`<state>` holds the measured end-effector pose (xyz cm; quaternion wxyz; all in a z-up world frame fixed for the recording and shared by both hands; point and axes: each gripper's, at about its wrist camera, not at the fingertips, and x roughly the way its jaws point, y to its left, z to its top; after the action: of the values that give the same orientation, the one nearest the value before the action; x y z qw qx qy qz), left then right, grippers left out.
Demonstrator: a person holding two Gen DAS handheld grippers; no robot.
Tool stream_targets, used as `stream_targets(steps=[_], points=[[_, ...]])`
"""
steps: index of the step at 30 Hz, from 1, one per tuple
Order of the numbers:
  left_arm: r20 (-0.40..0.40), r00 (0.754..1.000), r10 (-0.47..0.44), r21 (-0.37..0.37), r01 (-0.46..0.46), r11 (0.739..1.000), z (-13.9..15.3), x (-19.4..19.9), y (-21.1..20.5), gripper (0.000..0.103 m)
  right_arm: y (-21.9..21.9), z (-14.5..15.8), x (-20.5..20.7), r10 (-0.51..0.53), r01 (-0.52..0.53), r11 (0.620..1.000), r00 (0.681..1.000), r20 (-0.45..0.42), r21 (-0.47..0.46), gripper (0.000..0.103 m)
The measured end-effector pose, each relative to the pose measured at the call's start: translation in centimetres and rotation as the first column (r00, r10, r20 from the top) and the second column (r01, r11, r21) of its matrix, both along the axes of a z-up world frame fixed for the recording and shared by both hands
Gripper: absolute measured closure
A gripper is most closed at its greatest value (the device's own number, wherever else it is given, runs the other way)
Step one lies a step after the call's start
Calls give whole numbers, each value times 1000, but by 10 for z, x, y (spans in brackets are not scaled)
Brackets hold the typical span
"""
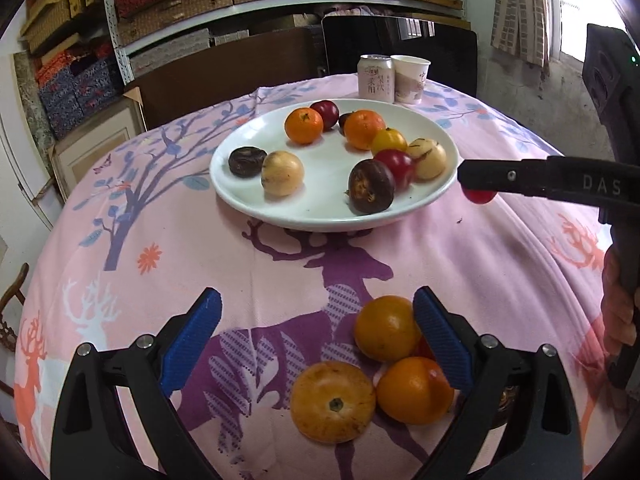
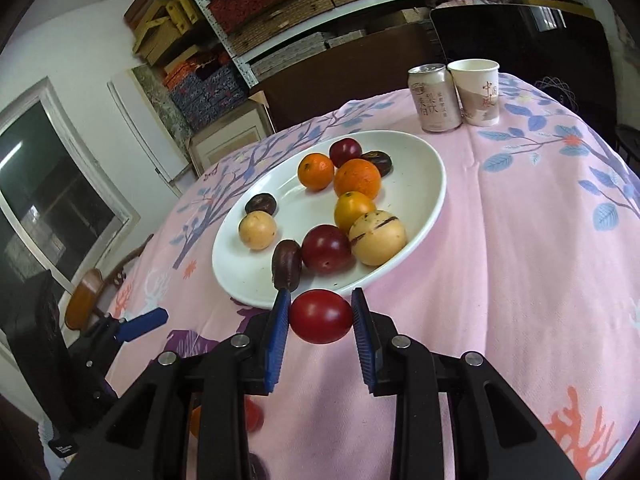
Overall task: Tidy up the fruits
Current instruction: 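Grasp a red cherry tomato with the right tool while the left tool grasps an orange, then release the tomato and orange onto the white plate from both tools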
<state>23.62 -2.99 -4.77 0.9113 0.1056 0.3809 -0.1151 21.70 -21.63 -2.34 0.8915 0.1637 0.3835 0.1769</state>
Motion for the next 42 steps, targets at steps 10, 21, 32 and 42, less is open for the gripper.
stream_targets(steps=[10,21,32,42], points=[[-63,992,-106,-55,102,993,-10,4,-19,18,-1,7,-5,3,-4,1000,1000,23,15,72],[-234,963,-132,-275,65,959,-19,26,9,64,-3,6,-6,-3,3,1000,1000,20,23,71],[-130,989,-67,-268,30,963,18,32,13,66,-12,13,-7,-44,41,998,998,48,54,71],[-48,998,47,-144,-54,988,22,102,-14,65,-4,26,65,-111,113,994,991,72,-16,72]])
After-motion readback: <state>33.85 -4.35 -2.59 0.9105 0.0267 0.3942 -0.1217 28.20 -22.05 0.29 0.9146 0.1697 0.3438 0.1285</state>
